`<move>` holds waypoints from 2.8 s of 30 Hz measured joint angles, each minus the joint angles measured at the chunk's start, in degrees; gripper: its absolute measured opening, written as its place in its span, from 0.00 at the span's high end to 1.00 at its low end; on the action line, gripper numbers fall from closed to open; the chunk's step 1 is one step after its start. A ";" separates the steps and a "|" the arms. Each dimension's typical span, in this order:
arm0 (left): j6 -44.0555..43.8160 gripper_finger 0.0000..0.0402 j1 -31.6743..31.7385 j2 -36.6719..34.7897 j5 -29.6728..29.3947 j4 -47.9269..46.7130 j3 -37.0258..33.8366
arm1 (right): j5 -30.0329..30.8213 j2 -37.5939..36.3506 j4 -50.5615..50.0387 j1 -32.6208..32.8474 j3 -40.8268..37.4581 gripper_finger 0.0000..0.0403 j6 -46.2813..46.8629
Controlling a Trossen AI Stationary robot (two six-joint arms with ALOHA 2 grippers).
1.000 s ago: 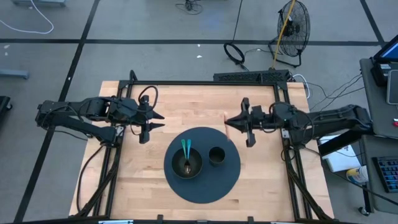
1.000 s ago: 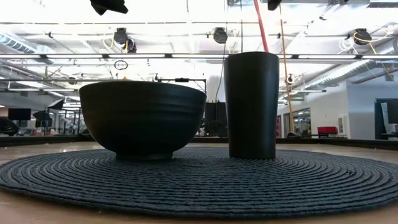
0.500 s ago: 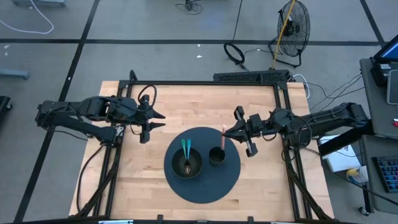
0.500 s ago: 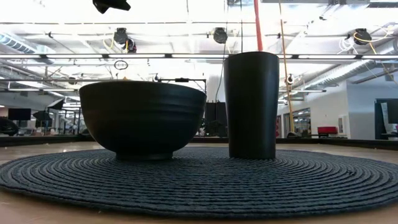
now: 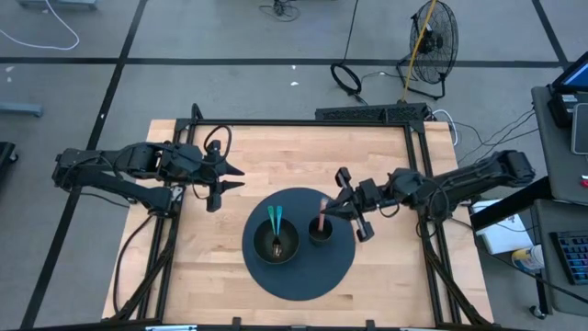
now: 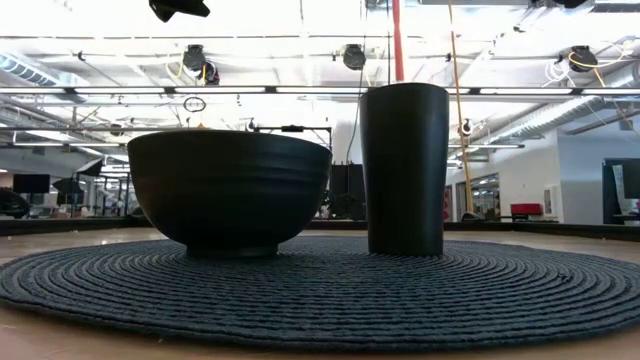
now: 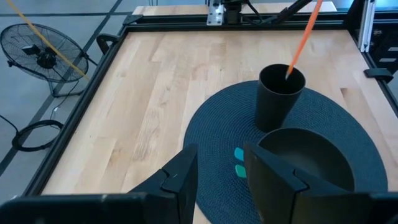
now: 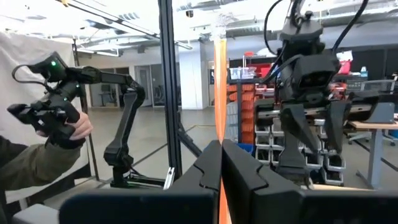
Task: Pick & Place Utensil
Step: Put the orange straw into the black cup, then return to home position
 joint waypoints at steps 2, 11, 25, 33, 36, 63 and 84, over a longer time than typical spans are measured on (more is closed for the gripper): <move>-0.04 0.66 0.00 -0.01 0.16 -0.04 0.00 | -0.05 0.39 -0.25 0.45 0.00 1.00 -0.02; -0.31 0.66 -0.10 0.00 0.53 -0.10 0.00 | 0.15 1.07 -4.52 0.70 0.00 1.00 -1.78; -0.27 0.66 -0.86 0.00 0.25 -0.04 0.00 | 0.25 1.07 4.14 0.72 -5.98 1.00 -4.31; -0.33 0.66 -0.86 0.00 -0.09 0.00 0.00 | 0.31 1.07 6.24 0.68 -7.56 0.97 -2.06; -0.34 0.66 -0.86 -0.01 -0.09 0.00 0.00 | 0.31 1.07 6.21 0.57 -7.56 0.94 -1.48; -0.60 0.66 -0.86 -0.01 -0.05 0.00 0.00 | 3.46 1.07 4.58 0.39 -7.56 0.72 -0.81; 3.51 0.66 -4.67 -0.01 -1.07 5.49 0.01 | 1.59 -3.17 -2.77 -1.84 -7.58 0.72 -4.83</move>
